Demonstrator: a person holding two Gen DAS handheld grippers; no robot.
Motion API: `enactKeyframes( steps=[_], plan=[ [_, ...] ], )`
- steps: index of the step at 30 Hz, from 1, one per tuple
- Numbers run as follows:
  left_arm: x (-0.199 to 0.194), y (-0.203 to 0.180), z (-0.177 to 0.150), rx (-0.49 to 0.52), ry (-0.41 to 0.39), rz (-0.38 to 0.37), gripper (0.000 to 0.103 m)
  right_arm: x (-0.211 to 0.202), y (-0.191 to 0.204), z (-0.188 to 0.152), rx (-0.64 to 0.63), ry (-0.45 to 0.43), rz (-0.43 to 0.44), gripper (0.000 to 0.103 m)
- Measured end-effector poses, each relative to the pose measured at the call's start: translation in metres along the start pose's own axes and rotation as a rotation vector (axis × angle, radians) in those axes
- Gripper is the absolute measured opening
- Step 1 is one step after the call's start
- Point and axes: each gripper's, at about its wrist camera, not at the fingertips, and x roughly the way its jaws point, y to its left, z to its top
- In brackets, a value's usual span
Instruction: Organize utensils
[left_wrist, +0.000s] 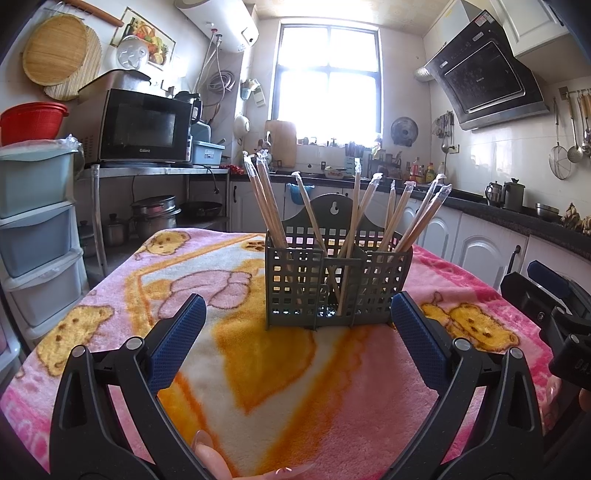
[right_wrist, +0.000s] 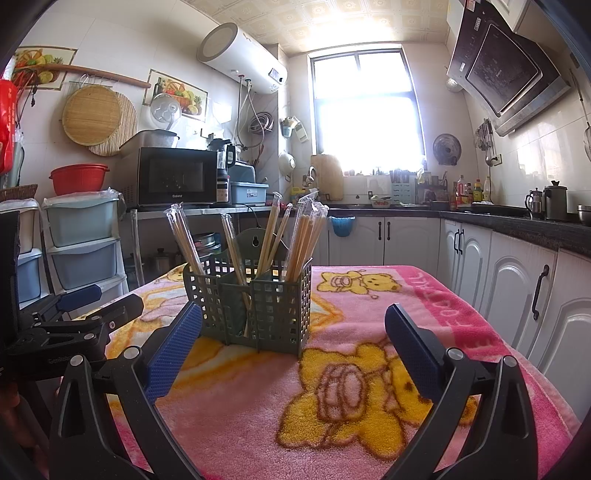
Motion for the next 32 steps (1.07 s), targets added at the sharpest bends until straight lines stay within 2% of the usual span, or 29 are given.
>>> enactKeyframes(
  steps=[8, 24, 26, 27, 28, 30, 32],
  plan=[
    [0.003, 0.003, 0.0, -0.013, 0.015, 0.004, 0.093, 0.0, 0.0, 0.0, 0.0, 0.001, -0.002, 0.097],
    [0.01, 0.012, 0.001, -0.041, 0.058, 0.069, 0.093, 0.001, -0.004, 0.001, 0.022, 0.022, -0.014, 0.097],
    [0.016, 0.021, 0.006, -0.032, 0.113, 0.132, 0.093, 0.007, -0.025, 0.006, 0.109, 0.087, -0.038, 0.097],
    [0.023, 0.03, 0.011, -0.031, 0.162, 0.189, 0.093, 0.012, -0.036, 0.008, 0.147, 0.116, -0.064, 0.097],
    [0.03, 0.044, 0.015, -0.051, 0.197, 0.212, 0.093, 0.02, -0.052, 0.01, 0.183, 0.161, -0.105, 0.097],
    [0.049, 0.083, 0.023, -0.104, 0.283, 0.248, 0.093, 0.054, -0.09, 0.01, 0.172, 0.346, -0.252, 0.097],
    [0.074, 0.113, 0.024, -0.122, 0.372, 0.323, 0.093, 0.089, -0.123, -0.001, 0.147, 0.533, -0.386, 0.097]
  ],
)
